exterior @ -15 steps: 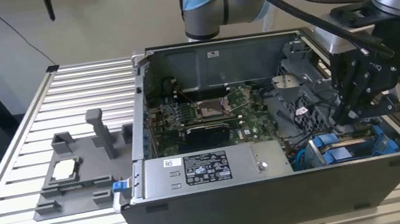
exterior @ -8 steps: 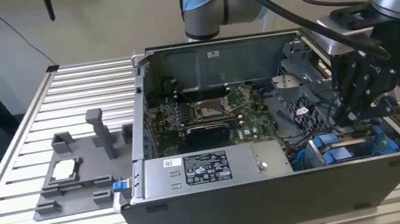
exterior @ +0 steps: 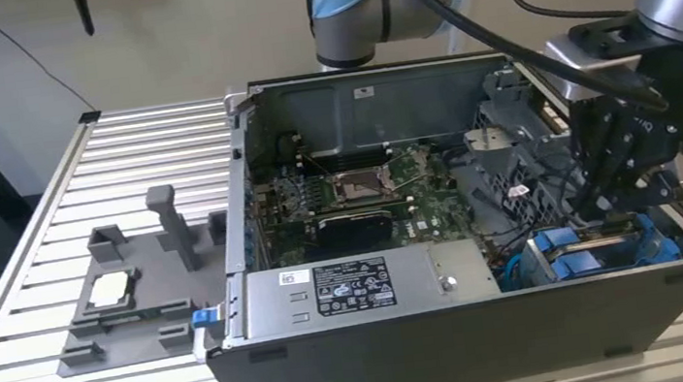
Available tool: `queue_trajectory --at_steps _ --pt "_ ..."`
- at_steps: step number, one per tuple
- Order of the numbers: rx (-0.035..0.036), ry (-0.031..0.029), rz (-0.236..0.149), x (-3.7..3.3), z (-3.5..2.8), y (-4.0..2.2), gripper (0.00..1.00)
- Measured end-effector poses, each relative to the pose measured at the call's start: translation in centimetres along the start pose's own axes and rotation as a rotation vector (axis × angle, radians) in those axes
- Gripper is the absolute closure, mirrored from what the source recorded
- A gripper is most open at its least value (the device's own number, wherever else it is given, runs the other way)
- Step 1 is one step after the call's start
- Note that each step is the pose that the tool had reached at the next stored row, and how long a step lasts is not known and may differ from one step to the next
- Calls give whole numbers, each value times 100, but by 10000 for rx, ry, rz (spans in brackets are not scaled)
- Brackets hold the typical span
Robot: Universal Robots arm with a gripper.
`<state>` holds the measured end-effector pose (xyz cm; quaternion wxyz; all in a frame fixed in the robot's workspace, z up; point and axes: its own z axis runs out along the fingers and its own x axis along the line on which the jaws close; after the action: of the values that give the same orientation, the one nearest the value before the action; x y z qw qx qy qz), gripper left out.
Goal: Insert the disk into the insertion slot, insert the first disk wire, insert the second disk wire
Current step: 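Insert the second disk wire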
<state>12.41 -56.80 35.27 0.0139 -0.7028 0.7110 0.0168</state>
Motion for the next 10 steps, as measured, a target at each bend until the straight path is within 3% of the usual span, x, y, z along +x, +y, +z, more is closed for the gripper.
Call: queue_trajectory --at_steps 10 --pt "-58 2 225 2 54 -69 84"
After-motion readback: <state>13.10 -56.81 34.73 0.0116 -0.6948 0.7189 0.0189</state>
